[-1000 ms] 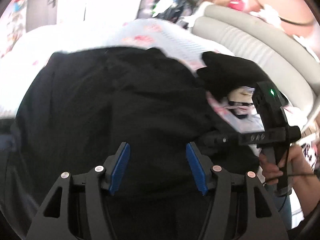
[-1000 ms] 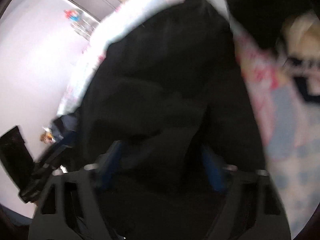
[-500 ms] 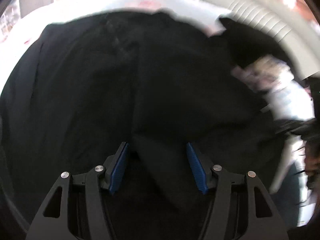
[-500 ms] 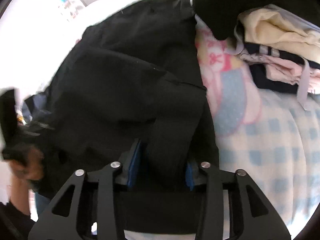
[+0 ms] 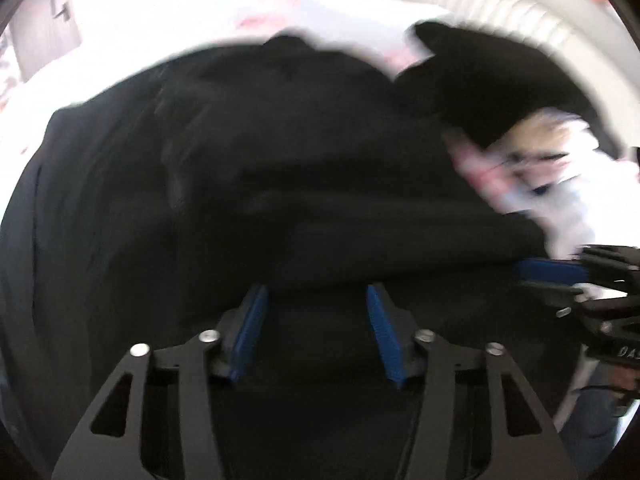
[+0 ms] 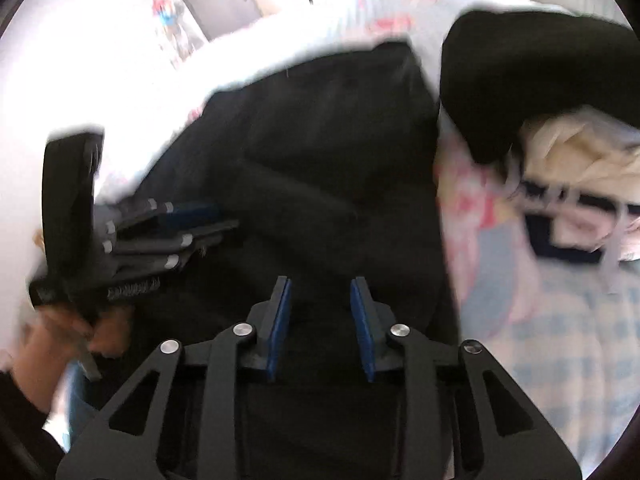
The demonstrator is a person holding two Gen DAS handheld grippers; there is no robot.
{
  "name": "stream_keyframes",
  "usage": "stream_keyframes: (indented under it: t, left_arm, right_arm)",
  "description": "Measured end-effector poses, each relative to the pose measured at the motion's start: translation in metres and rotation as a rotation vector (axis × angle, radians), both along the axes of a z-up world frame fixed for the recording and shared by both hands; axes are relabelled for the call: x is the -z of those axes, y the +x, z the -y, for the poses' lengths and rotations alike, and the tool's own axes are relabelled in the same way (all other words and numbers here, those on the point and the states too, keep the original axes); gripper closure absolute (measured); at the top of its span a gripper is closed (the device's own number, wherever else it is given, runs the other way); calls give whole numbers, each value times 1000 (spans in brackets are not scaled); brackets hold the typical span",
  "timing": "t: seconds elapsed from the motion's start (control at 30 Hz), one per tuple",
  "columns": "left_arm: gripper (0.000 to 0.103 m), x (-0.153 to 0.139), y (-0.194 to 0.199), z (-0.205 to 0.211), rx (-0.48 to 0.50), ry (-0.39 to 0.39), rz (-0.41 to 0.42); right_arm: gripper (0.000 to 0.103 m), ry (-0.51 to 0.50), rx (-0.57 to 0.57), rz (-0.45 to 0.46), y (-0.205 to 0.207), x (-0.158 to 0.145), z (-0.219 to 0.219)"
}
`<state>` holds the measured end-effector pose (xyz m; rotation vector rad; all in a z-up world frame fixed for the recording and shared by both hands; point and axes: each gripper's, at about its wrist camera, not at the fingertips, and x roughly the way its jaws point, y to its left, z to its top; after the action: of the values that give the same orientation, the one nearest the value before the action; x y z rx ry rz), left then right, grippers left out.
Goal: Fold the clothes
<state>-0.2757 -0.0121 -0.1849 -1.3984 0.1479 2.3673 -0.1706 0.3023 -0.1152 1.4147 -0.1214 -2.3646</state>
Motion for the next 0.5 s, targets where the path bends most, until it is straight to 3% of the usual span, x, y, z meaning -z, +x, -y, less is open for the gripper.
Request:
stream_keyframes:
  t: [0.1,0.17,0.23,0.3,0.4,0.5]
  left_arm:
    - [67,-7,3,32,-81,-39,12]
    - [61,-20,12,51,-144,-64,-12]
    - [61,-38,35,57,-107,34,-45]
    - [59,-51,61,47,-43,79,-89]
    - [53,-39,90,16,50,11,-109]
    - [51,-5,98,16,18,-98,-52]
  right_arm:
    - [98,-37,40,25,4,13,-17]
    - [100,-60,77,27,7,11,-30]
    - [91,-89,81,-8,13,-4,-31]
    - [79,-122,74,-45,20,-19,-23]
    - [75,-160,11,-59,30,-26,8]
    - [76,-74,-49,12,29,3,44]
